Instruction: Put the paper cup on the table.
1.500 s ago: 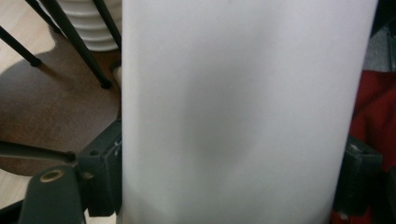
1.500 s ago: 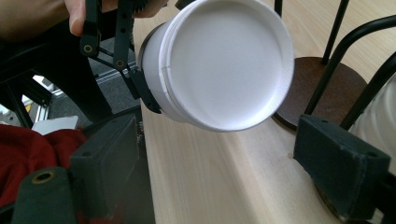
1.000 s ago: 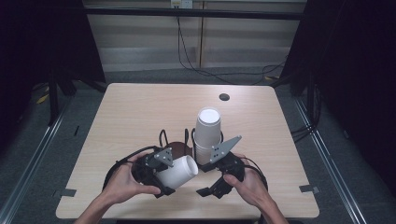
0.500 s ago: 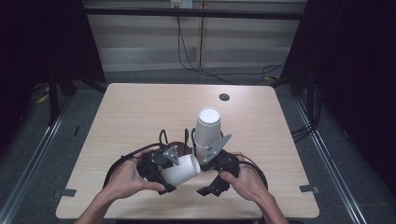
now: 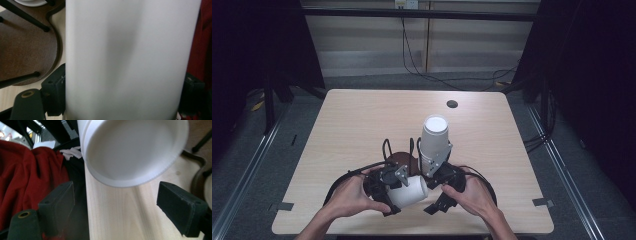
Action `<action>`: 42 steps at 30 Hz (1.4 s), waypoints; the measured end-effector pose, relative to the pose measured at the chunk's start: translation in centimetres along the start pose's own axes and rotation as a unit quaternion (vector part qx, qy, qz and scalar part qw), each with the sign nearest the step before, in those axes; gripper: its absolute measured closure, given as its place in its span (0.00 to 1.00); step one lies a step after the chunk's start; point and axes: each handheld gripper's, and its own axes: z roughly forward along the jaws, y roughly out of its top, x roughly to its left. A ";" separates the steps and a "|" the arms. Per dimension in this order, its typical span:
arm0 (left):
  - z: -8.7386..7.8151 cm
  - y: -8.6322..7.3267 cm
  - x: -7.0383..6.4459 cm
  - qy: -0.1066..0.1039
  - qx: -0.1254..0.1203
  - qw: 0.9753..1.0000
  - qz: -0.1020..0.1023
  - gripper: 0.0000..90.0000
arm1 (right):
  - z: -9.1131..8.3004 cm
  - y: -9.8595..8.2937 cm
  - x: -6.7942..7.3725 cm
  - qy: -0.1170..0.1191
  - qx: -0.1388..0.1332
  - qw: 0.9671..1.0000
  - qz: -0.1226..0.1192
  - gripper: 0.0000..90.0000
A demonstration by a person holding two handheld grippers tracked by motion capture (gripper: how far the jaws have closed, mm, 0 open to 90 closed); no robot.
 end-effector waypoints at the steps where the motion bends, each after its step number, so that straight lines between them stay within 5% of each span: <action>1: 0.1 0.0 -0.1 -0.001 0.002 1.000 0.001 0.19 | 0.1 0.1 0.0 0.003 0.001 1.000 -0.001 0.17; 5: 0.8 0.2 -0.3 -0.012 0.000 1.000 0.007 0.19 | 0.5 0.4 0.3 0.027 0.012 1.000 -0.004 0.18; 19: 1.7 0.9 -0.7 -0.026 0.000 0.999 0.022 0.19 | 1.1 0.8 0.5 0.003 0.008 1.000 -0.010 0.21; 42: 1.8 0.9 -0.9 -0.035 -0.007 0.997 0.062 0.19 | 2.1 1.1 1.0 0.015 0.011 0.999 -0.029 0.27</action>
